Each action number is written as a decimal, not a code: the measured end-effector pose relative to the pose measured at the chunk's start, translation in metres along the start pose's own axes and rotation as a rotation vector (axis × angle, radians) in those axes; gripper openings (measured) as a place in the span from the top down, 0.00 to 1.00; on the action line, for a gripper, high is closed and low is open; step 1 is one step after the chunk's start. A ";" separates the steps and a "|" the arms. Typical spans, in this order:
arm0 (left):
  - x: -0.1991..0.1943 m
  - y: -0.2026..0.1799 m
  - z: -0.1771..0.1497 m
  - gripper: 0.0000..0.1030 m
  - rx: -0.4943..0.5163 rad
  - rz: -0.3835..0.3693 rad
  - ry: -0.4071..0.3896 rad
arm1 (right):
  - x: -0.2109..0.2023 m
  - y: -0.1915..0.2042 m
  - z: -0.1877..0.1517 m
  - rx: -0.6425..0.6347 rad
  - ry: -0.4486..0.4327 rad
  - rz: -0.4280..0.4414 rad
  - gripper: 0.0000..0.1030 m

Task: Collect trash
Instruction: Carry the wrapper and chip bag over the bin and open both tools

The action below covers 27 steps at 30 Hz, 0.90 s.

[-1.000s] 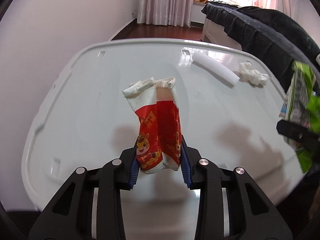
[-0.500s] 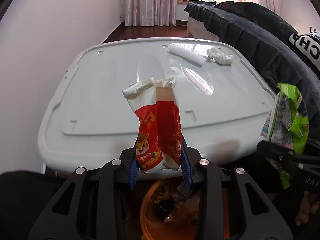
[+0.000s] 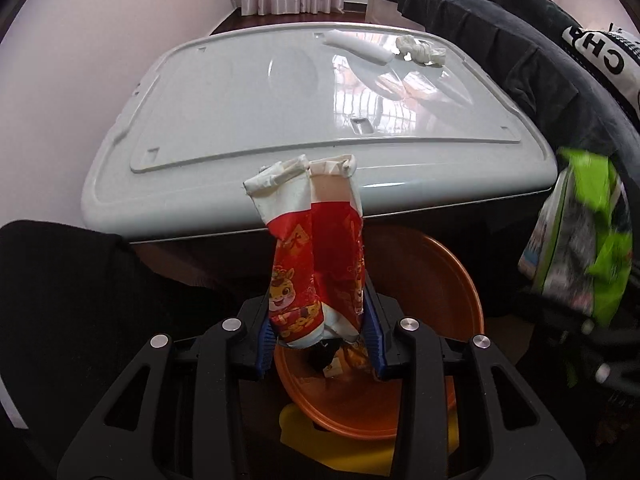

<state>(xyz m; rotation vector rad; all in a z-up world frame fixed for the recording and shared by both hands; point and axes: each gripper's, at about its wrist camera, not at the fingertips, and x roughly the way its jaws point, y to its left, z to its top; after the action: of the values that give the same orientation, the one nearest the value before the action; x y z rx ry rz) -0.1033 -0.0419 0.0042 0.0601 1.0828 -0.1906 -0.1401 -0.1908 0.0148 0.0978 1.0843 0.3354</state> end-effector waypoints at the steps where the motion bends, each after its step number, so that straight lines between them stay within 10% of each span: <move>1: 0.001 0.000 0.000 0.66 0.002 0.000 0.003 | 0.003 0.002 -0.002 -0.006 0.012 0.001 0.50; 27: 0.033 -0.003 -0.006 0.64 0.005 -0.019 0.130 | 0.035 -0.008 -0.001 0.028 0.120 0.005 0.47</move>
<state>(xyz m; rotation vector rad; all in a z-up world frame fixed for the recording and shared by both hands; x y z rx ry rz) -0.0942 -0.0483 -0.0280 0.0673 1.2127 -0.2087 -0.1243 -0.1871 -0.0168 0.1063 1.2074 0.3343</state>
